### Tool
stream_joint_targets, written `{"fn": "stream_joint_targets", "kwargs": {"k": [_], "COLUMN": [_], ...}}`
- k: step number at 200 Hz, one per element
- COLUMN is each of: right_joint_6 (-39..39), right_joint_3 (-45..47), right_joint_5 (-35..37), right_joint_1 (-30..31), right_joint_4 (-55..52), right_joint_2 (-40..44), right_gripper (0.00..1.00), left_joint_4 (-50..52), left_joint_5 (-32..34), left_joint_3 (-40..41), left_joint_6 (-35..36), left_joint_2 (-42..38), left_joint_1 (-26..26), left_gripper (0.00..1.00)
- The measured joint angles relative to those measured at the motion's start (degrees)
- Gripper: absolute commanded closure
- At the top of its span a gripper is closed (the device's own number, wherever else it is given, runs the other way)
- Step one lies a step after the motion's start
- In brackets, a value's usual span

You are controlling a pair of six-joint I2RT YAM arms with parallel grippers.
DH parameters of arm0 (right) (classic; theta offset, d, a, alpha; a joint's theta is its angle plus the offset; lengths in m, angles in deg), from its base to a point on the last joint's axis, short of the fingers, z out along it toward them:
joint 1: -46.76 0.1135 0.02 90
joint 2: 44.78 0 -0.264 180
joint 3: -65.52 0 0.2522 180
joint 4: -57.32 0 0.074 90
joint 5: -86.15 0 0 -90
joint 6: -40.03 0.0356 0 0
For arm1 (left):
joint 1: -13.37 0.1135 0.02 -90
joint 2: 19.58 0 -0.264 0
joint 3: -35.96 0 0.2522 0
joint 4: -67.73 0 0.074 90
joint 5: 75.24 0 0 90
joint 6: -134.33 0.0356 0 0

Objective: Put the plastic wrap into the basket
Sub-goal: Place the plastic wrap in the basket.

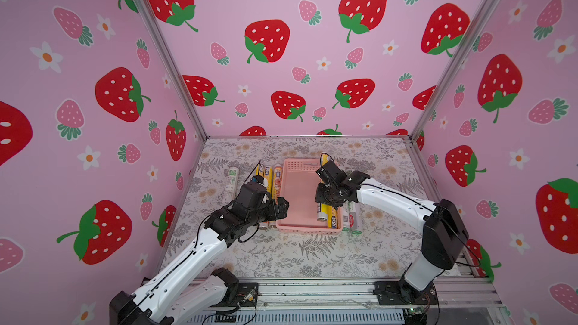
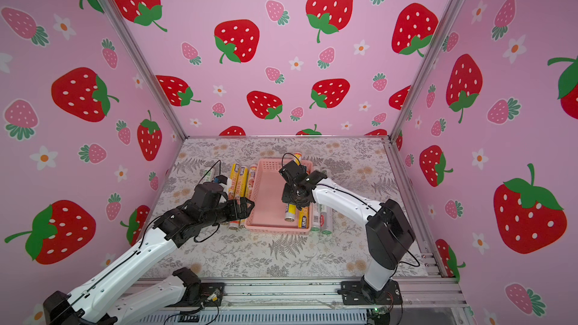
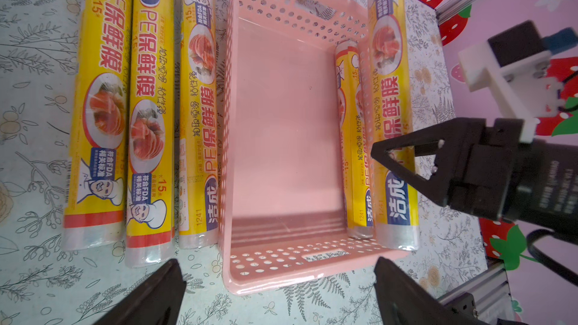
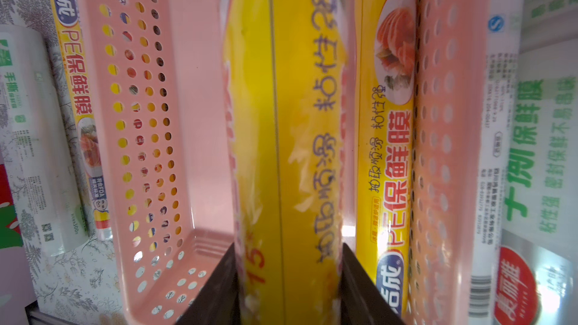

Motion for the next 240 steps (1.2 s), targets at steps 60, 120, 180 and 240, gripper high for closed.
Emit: {"fn": "stream_joint_targets", "kwargs": {"k": [60, 120, 180, 240], "right_joint_6": [1.4, 1.5, 1.4, 0.5], "right_joint_3": [1.3, 2.2, 3.0, 2.5], "right_joint_5": [1.8, 3.4, 4.3, 5.1], "right_joint_1": [2.4, 3.1, 3.3, 3.4], "right_joint_4": [-0.1, 0.3, 1.0, 0.9], "right_joint_2": [-0.4, -2.3, -5.9, -10.5], "right_gripper": [0.74, 0.74, 0.73, 0.65], "left_joint_4": [-4.1, -6.5, -6.9, -6.8], "left_joint_5": [-1.1, -2.6, -2.4, -2.1], "left_joint_3": [0.3, 2.4, 2.8, 3.5], "left_joint_6": [0.0, -0.9, -1.1, -1.1], "left_joint_2": [4.8, 7.0, 6.9, 5.9], "left_joint_1": [0.0, 0.0, 0.0, 0.0], "left_gripper": [0.00, 0.00, 0.00, 0.00]}}
